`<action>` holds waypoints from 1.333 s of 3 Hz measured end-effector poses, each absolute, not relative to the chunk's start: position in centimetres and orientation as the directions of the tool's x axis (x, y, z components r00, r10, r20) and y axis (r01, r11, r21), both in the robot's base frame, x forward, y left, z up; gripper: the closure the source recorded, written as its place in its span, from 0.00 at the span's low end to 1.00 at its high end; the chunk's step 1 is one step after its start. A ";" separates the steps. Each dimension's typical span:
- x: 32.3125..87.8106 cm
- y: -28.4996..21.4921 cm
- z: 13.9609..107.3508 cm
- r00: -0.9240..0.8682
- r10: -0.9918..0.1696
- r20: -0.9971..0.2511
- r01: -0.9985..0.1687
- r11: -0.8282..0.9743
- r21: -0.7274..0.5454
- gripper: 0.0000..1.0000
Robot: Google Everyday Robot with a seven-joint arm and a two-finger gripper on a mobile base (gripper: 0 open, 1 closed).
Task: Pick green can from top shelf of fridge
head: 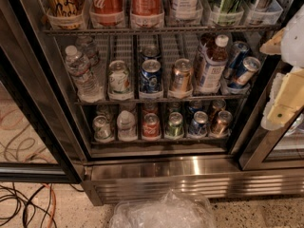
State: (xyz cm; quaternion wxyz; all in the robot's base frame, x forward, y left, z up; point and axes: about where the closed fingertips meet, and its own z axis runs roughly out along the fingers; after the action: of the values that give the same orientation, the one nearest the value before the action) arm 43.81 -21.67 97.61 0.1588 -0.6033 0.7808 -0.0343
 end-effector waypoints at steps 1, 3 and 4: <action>43.8 -21.7 97.6 -0.222 -0.953 -0.207 -0.931 0.270 -0.245 0.00; 45.7 -19.9 96.5 -0.264 -0.891 -0.369 -0.893 0.370 -0.255 0.00; 47.0 -18.2 96.2 -0.270 -0.826 -0.494 -0.869 0.431 -0.245 0.00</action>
Offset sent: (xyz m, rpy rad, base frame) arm 0.0162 0.0125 -0.0148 0.1410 -0.0448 -0.0643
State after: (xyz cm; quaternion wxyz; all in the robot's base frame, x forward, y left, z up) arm 47.04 -18.24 96.23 0.2854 -0.5322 0.7962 0.0371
